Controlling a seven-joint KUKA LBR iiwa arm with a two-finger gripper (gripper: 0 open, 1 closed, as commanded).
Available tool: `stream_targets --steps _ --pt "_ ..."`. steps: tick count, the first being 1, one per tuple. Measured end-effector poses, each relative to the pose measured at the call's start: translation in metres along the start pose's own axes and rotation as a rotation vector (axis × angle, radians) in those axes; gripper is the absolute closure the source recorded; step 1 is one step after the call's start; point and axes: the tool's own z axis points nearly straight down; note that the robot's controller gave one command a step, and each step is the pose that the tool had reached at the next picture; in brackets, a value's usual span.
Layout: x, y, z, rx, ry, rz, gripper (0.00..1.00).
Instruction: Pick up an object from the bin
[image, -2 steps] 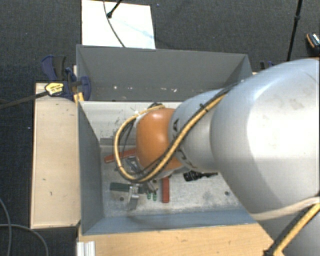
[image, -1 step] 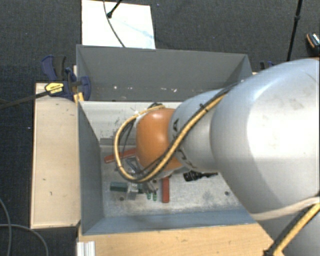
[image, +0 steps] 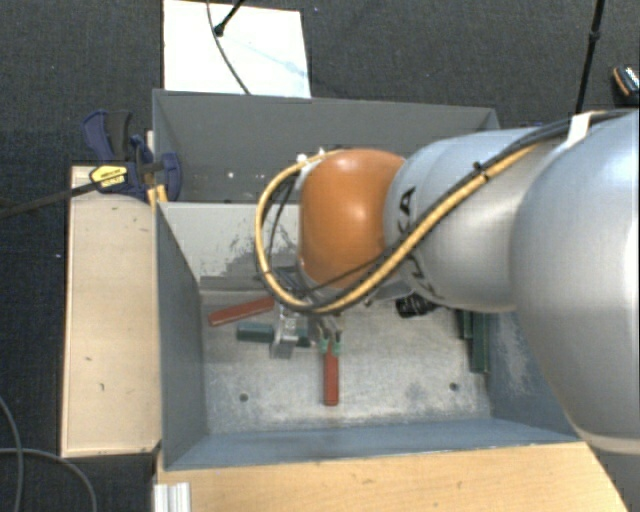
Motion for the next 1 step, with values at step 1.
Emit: stream_targets --steps 1 --pt "-0.0134 -0.0266 -0.0652 0.002 0.000 -0.003 1.00"
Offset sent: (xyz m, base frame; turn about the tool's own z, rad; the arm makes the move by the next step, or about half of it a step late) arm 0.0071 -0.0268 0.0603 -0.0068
